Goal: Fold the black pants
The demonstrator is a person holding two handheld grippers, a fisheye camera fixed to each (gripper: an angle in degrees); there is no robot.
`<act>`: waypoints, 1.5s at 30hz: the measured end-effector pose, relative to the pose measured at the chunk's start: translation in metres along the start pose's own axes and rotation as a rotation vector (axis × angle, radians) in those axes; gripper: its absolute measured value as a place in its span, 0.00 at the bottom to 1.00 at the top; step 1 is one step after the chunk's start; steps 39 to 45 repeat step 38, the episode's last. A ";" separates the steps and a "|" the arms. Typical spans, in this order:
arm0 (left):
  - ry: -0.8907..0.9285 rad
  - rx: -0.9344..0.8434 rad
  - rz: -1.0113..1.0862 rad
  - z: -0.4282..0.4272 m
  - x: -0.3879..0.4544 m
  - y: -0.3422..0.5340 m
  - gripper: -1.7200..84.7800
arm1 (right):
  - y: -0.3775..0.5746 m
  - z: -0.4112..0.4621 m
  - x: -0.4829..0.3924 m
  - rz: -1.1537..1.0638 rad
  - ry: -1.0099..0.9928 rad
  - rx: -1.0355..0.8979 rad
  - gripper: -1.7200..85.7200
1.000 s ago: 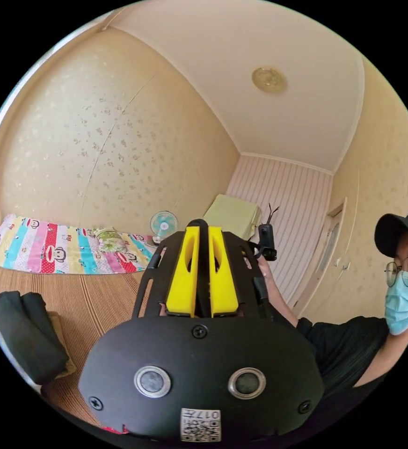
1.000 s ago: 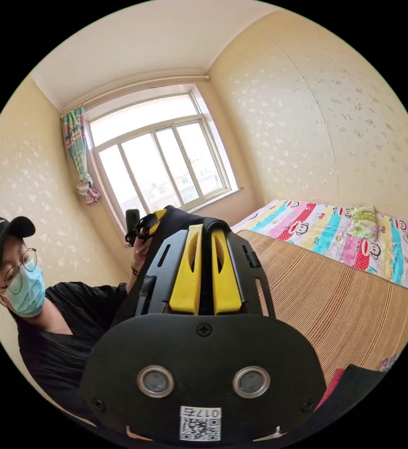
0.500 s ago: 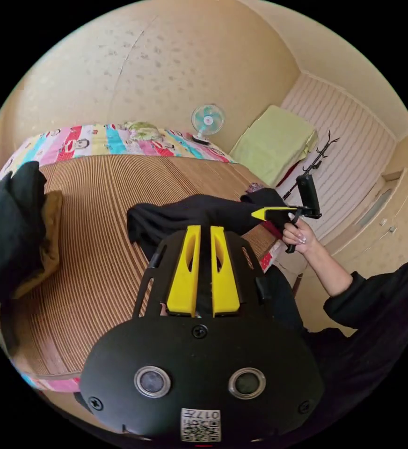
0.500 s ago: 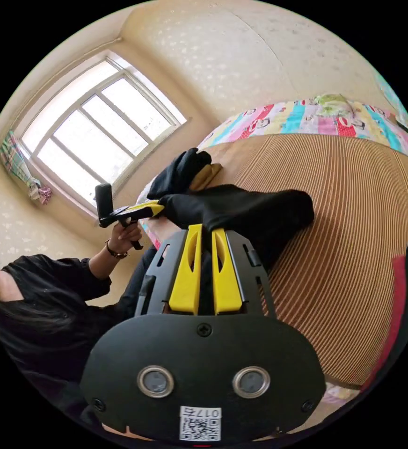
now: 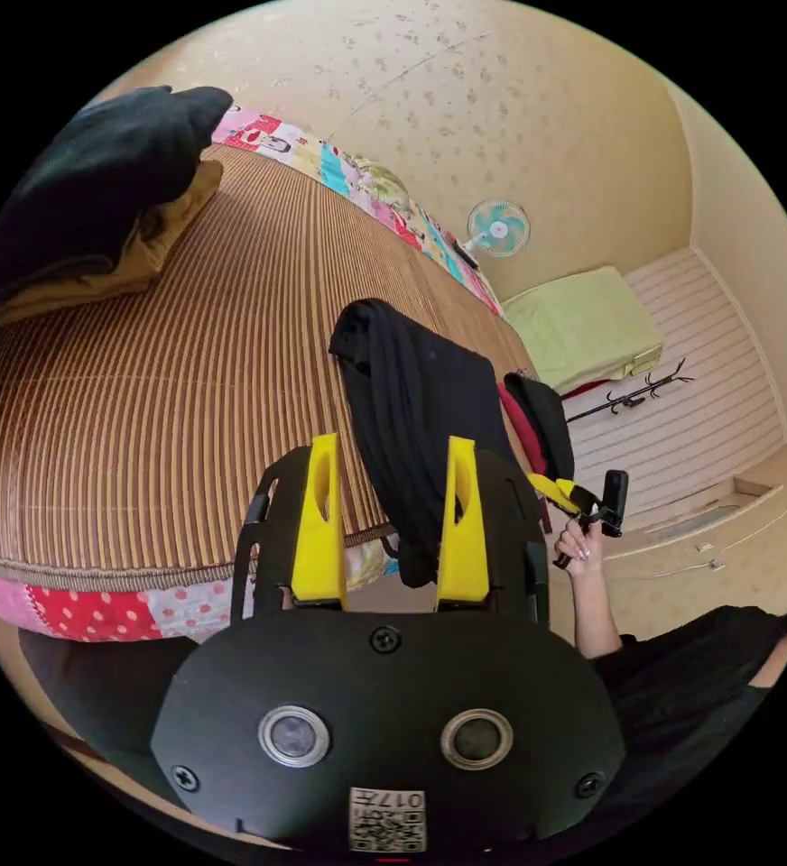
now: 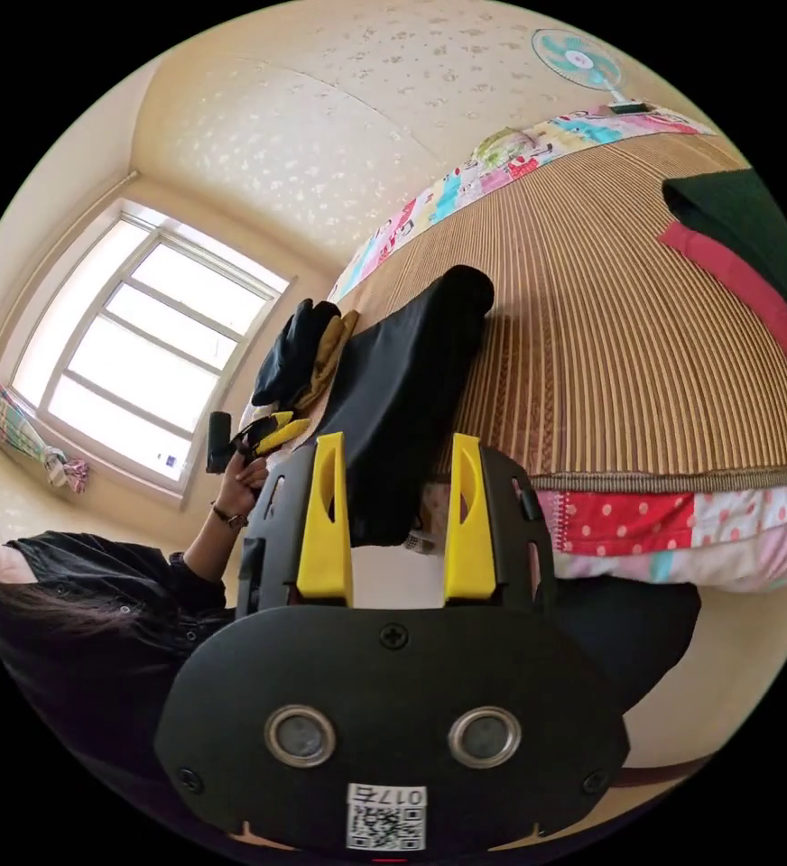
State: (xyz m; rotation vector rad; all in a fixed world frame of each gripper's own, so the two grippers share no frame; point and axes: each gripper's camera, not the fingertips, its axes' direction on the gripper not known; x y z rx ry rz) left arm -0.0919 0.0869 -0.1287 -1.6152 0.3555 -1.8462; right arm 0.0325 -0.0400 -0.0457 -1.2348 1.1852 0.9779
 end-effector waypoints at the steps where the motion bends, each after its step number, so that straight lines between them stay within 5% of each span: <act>1: -0.024 -0.093 -0.003 0.031 0.006 -0.013 0.21 | -0.016 0.013 -0.023 -0.037 0.023 0.000 0.18; 3: 0.020 -0.201 -0.046 0.074 0.011 -0.019 0.20 | -0.034 0.031 -0.062 -0.089 0.044 0.015 0.17; 10: -0.025 -0.118 -0.103 0.128 0.068 -0.050 0.16 | -0.049 0.068 -0.126 -0.125 -0.001 0.035 0.16; 22: 0.307 -0.477 0.221 0.306 0.254 -0.030 0.20 | -0.021 -0.039 -0.100 0.139 0.524 0.230 0.14; 27: 0.202 -0.354 0.205 0.252 0.207 0.013 0.15 | -0.022 0.002 -0.093 0.176 0.611 0.136 0.11; 32: -0.129 -0.072 0.078 0.122 0.128 0.019 0.15 | -0.058 0.058 -0.080 0.193 0.809 0.089 0.07; 38: -0.481 0.265 -0.008 -0.014 0.074 -0.014 0.17 | -0.128 0.062 -0.052 0.245 0.744 0.042 0.04; 45: -0.481 0.265 -0.008 -0.014 0.074 -0.014 0.17 | -0.128 0.062 -0.052 0.245 0.744 0.042 0.04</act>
